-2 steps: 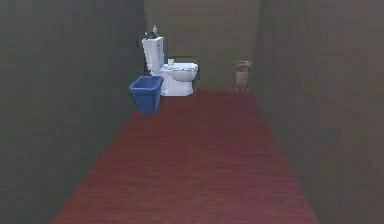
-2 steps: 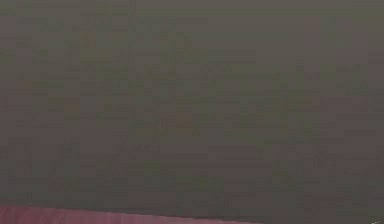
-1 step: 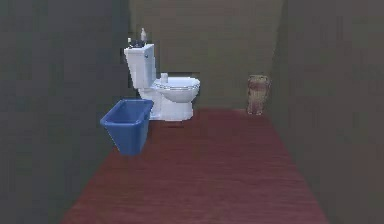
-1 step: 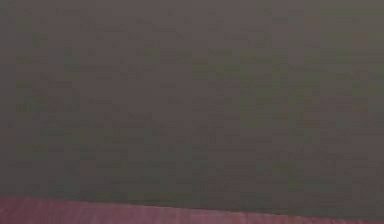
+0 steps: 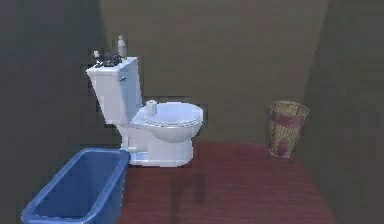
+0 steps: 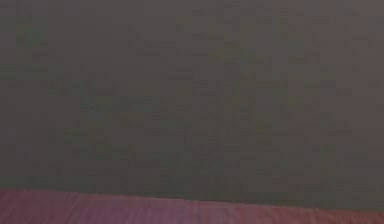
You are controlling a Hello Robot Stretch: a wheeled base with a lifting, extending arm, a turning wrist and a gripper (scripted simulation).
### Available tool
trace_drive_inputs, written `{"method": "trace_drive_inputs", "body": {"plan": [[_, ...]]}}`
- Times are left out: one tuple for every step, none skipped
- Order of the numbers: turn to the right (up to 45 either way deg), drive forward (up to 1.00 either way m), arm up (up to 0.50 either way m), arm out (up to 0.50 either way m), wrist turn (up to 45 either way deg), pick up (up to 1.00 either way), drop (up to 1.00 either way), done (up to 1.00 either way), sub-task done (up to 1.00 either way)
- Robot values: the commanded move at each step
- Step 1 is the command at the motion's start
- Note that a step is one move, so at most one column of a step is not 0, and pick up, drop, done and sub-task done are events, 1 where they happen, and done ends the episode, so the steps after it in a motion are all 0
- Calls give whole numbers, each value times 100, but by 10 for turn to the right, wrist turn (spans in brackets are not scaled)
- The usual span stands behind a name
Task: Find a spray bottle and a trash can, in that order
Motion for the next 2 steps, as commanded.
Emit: {"method": "trace_drive_inputs", "body": {"plan": [[0, 20, 0, 0, 0, 0, 0, 0, 0], [-390, 0, 0, 0, 0, 0, 0, 0, 0]]}}
